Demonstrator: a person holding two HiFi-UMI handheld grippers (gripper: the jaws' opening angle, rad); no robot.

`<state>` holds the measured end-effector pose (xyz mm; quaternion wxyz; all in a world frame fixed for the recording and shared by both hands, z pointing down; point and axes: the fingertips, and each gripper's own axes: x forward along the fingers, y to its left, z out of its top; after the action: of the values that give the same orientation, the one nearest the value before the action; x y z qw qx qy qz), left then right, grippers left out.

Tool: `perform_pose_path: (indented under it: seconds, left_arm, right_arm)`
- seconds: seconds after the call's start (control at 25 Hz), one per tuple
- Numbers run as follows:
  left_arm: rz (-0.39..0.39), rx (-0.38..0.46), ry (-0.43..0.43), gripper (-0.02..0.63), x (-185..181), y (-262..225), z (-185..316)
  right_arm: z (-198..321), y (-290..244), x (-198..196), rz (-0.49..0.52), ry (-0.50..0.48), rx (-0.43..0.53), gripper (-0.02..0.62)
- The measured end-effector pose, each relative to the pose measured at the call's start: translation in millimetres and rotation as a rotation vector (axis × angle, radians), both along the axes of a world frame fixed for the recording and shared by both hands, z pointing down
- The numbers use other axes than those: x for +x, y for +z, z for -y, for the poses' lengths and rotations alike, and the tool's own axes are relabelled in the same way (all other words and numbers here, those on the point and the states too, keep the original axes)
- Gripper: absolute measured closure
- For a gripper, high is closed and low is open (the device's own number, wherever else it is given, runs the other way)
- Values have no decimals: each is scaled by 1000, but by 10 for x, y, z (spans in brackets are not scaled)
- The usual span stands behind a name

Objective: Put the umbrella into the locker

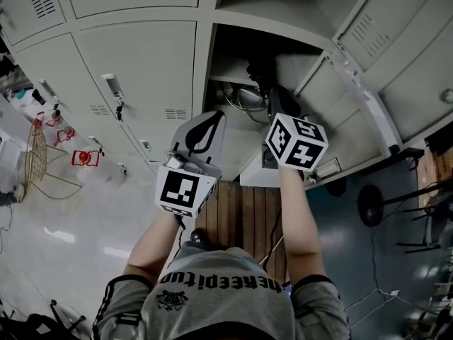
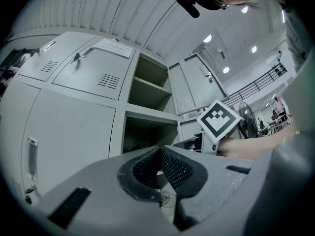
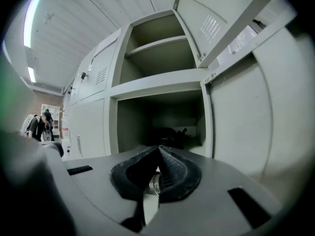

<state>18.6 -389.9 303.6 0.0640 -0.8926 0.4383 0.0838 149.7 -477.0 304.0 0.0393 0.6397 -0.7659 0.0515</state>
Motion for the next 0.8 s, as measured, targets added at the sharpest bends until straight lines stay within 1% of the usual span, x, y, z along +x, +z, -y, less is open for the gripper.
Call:
perform_pose_path:
  seconds: [0.32,0.8]
  left_arm:
    - [-19,3,-9,603,71,-90,-196]
    - [-21,4,-30,603,108,-148,-519]
  right_arm:
    - [-514,-131,-3,-15,-40,64,594]
    - [-1190,-225,121,23,-50,132,594]
